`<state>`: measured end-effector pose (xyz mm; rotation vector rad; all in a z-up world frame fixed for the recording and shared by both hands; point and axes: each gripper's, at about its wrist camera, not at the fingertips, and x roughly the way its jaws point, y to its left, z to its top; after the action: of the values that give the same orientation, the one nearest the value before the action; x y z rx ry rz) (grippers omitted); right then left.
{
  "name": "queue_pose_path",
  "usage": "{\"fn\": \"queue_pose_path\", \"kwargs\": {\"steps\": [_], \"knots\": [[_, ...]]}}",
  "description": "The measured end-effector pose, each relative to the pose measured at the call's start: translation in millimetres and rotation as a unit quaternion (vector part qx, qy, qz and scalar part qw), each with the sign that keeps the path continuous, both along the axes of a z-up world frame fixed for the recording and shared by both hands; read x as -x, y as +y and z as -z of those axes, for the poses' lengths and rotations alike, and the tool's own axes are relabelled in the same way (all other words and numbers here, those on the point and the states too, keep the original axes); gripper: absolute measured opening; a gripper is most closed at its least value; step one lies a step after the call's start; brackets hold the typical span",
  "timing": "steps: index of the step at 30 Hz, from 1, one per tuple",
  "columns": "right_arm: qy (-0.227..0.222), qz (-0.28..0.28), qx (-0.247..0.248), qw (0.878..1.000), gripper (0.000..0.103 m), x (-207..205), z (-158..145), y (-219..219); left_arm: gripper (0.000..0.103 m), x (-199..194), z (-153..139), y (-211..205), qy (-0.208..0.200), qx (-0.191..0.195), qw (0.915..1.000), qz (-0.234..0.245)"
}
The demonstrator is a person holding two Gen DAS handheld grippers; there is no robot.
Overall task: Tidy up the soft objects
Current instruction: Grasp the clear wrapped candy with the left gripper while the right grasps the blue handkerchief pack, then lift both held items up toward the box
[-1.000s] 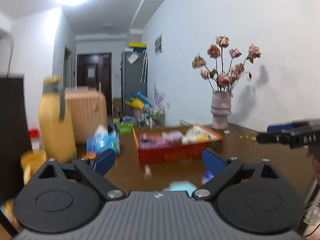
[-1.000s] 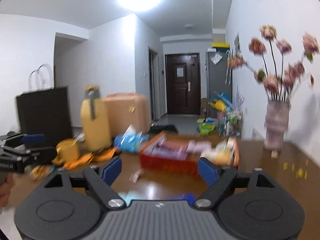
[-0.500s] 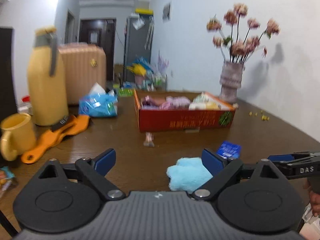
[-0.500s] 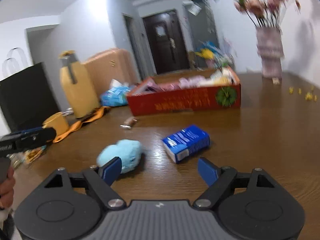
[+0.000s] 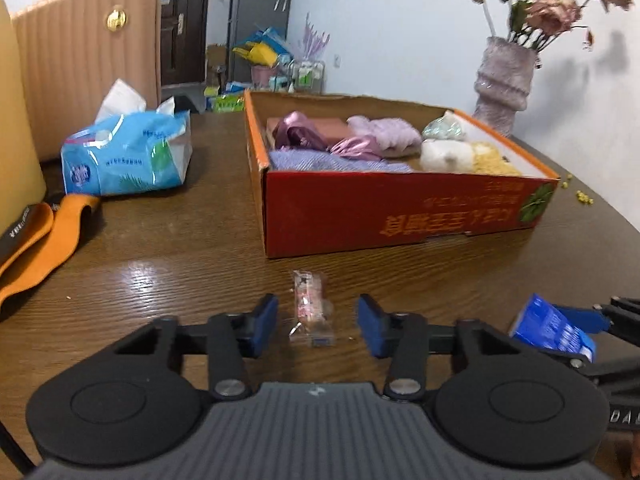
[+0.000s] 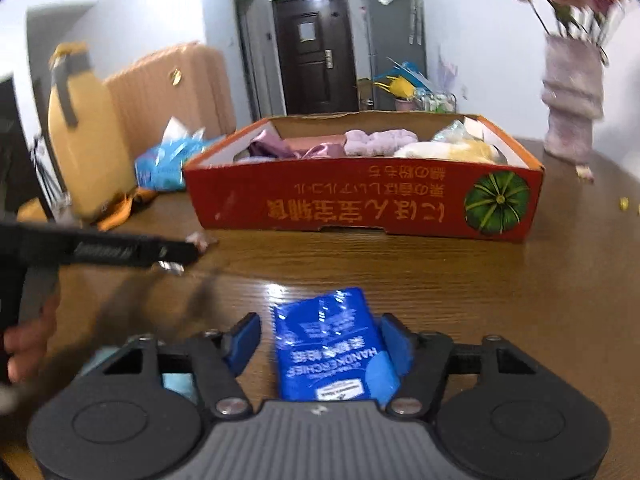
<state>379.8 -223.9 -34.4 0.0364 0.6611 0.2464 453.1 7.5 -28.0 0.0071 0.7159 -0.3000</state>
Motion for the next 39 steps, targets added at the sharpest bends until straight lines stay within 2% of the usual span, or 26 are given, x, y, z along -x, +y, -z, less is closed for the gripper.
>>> {"fn": "queue_pose_path", "kwargs": {"steps": [2, 4, 7, 9, 15, 19, 22, 26, 31, 34, 35, 39], "knots": [[-0.001, -0.007, 0.004, 1.0, 0.052, 0, 0, -1, 0.021, -1, 3, -2, -0.002, -0.008, 1.0, 0.003], [-0.001, -0.01, -0.005, 1.0, 0.051, 0, -2, -4, 0.02, 1, 4, -6, -0.008, -0.021, 0.9997, 0.013], [-0.007, -0.01, -0.017, 1.0, 0.051, 5, -6, -8, 0.02, 10, -4, -7, -0.013, -0.02, 0.9997, -0.002], [-0.014, -0.014, -0.026, 0.999, 0.051, 15, -12, -12, 0.02, 29, -16, -6, -0.027, -0.007, 0.9996, -0.006], [-0.042, -0.021, -0.047, 0.998, 0.051, 67, -33, -28, 0.02, 116, -41, -5, -0.047, 0.065, 0.9967, -0.006], [-0.049, -0.024, -0.054, 0.997, 0.051, 103, -38, -36, 0.02, 163, -44, -5, -0.041, 0.087, 0.9951, -0.022], [-0.053, -0.022, -0.065, 0.996, 0.051, 122, -40, -43, 0.02, 183, -47, -10, -0.037, 0.09, 0.995, -0.02], [-0.066, -0.018, -0.078, 0.995, 0.051, 138, -46, -51, 0.02, 197, -57, -21, -0.056, 0.086, 0.9947, -0.005], [-0.073, -0.014, -0.089, 0.993, 0.051, 140, -51, -60, 0.02, 193, -63, -29, -0.062, 0.091, 0.994, 0.0], [-0.069, -0.021, -0.12, 0.99, 0.051, 116, -59, -72, 0.02, 172, -70, -35, -0.062, 0.098, 0.9931, 0.015], [-0.069, -0.021, -0.12, 0.99, 0.051, 116, -59, -72, 0.02, 160, -75, -39, -0.068, 0.098, 0.9926, 0.02], [-0.078, -0.022, -0.159, 0.984, 0.051, 55, -81, -88, 0.02, 89, -99, -56, -0.077, 0.109, 0.9906, 0.029]]}}
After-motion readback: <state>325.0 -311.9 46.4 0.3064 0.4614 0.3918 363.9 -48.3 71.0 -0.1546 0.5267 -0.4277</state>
